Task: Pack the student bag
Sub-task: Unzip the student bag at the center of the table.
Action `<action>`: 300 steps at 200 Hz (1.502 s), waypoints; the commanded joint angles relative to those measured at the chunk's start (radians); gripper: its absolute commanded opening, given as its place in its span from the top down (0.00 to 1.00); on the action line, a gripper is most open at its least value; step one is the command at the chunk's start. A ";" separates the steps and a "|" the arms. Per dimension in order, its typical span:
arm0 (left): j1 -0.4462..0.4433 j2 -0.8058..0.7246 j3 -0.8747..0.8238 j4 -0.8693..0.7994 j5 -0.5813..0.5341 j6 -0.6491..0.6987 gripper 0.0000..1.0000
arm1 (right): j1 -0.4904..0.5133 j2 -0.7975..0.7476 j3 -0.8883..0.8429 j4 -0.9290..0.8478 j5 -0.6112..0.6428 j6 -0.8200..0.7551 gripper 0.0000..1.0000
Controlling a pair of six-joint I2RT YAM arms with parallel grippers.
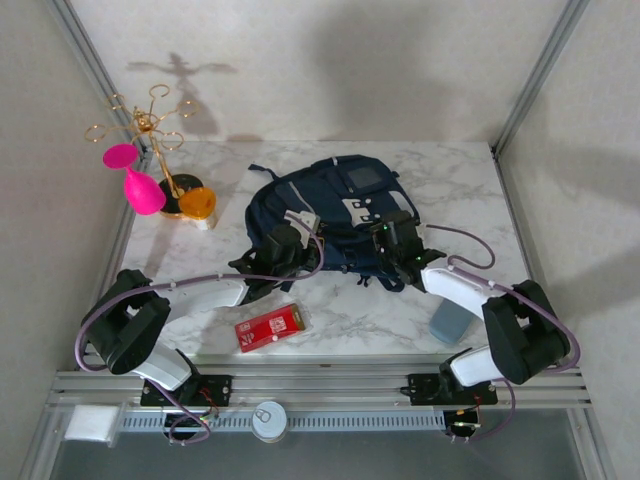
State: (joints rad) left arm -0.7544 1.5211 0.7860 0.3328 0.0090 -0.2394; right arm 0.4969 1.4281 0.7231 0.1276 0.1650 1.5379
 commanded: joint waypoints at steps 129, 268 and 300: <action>-0.013 0.093 0.240 -0.302 -0.020 0.073 1.00 | -0.490 0.073 0.225 -0.128 -0.485 -0.674 0.73; -0.022 0.124 0.246 -0.245 0.023 0.065 1.00 | -0.089 -0.094 0.180 -0.171 -0.328 -0.302 0.26; -0.022 0.125 0.247 -0.239 0.026 0.066 1.00 | -0.062 -0.077 0.234 -0.175 -0.243 -0.289 0.30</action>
State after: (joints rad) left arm -0.7761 1.6375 1.0065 0.0578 0.0166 -0.1856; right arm 0.4110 1.3445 0.8913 -0.0803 -0.1974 1.2278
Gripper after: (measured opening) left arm 0.038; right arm 0.713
